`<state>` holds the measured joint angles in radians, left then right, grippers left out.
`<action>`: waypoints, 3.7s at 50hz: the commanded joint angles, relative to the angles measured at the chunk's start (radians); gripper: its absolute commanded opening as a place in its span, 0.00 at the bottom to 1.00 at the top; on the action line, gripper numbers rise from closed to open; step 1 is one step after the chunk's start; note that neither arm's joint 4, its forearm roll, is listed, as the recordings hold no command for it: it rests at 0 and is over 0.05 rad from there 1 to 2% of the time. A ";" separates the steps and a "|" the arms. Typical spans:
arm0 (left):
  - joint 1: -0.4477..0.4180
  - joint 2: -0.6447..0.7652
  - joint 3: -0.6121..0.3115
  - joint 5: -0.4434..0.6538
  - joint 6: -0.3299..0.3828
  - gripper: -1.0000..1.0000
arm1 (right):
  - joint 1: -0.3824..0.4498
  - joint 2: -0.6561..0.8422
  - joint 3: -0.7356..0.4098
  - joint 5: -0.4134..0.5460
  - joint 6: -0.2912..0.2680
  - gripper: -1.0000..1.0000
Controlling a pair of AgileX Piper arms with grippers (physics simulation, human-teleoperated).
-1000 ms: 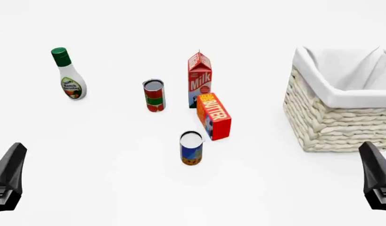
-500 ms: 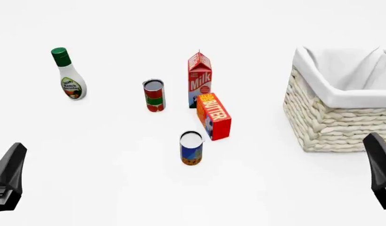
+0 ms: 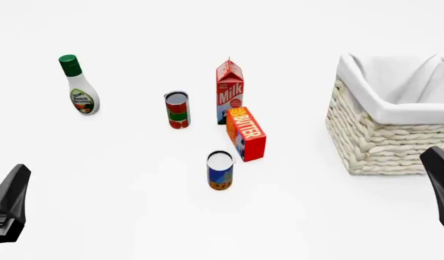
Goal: Pick the alphabet soup and place it in the basket.
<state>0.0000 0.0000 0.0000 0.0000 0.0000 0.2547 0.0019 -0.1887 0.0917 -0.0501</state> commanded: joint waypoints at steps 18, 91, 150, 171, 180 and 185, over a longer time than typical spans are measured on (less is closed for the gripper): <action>0.000 0.000 0.000 0.000 0.000 1.00 | 0.166 0.151 -0.036 -0.125 -0.029 1.00; 0.000 0.000 0.000 0.000 0.000 1.00 | 0.443 0.866 -0.087 -0.729 -0.005 1.00; 0.000 0.000 0.000 0.000 0.000 1.00 | 0.491 1.360 -0.160 -1.035 0.063 1.00; 0.000 0.000 0.000 0.000 0.000 1.00 | 0.492 1.483 -0.190 -1.093 0.080 1.00; 0.000 0.000 0.000 0.000 0.000 1.00 | 0.480 1.523 -0.203 -1.110 0.087 1.00; 0.000 0.000 0.000 0.000 0.000 1.00 | 0.475 1.554 -0.213 -1.123 0.093 1.00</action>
<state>0.0000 0.0000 0.0000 0.0000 0.0000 0.7384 1.5033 -0.3855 -1.0085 0.0337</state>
